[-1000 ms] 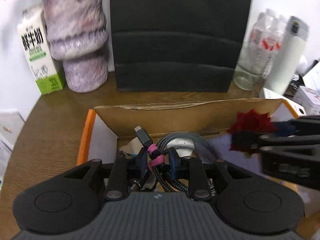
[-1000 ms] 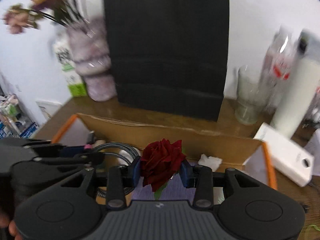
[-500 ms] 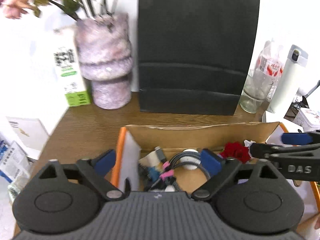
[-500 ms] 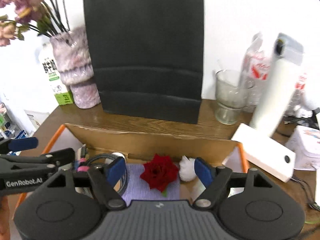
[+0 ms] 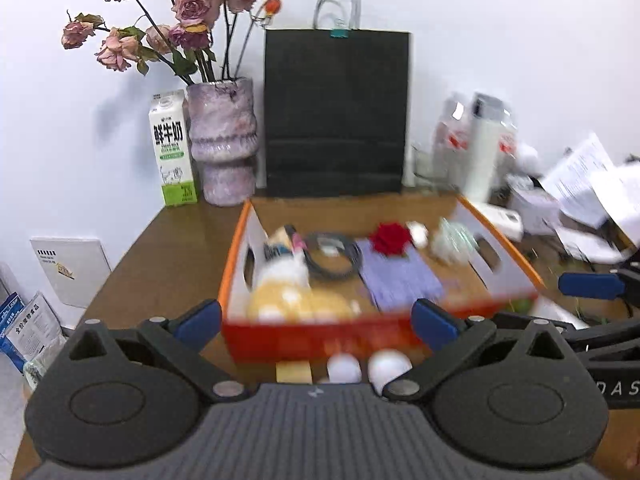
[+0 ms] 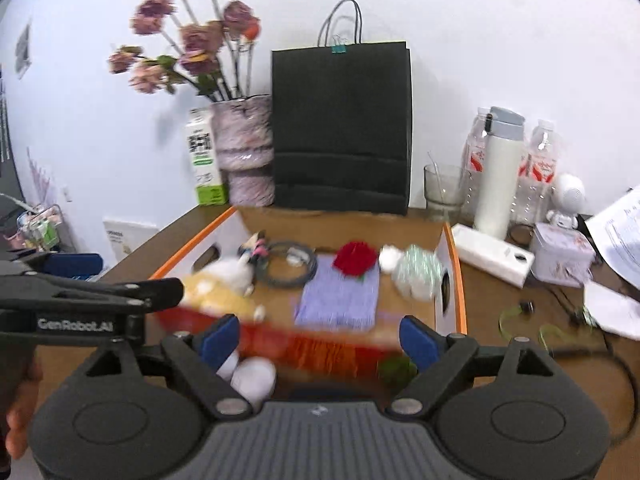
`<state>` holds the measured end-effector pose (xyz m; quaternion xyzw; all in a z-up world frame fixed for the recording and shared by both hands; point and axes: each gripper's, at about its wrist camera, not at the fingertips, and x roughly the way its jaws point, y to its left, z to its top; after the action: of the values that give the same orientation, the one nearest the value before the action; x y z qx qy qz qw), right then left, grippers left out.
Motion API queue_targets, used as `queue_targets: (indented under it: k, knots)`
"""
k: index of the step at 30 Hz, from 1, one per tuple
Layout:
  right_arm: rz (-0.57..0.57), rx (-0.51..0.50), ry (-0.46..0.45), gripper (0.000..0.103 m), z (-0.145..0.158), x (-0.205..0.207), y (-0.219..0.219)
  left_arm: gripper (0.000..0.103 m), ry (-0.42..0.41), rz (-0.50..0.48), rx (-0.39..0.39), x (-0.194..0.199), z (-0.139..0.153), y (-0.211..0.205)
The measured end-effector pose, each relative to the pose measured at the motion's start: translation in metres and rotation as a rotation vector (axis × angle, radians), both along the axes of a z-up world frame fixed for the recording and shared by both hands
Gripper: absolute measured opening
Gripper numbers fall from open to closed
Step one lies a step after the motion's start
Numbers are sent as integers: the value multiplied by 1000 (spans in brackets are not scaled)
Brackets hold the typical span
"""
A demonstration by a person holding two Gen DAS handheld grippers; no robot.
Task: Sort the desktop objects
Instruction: 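Withdraw both tools from the box back over the table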
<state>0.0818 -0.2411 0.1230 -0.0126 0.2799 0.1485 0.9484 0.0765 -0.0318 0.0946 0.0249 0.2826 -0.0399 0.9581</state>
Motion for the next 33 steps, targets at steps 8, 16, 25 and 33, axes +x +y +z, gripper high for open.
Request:
queue_targets:
  k: [8, 16, 25, 33]
  knots:
    - [-13, -18, 2, 91, -55, -103, -8, 103, -9, 57, -14, -98, -56, 1]
    - [-1, -41, -13, 91, -93, -158, -10, 103, 53, 80, -22, -139, -101, 5]
    - [-4, 6, 0, 89, -95, -158, -18, 103, 55, 83, -67, -144, -102, 18]
    - [107, 22, -33, 75, -62, -106, -1, 78, -7, -47, -21, -84, -85, 23]
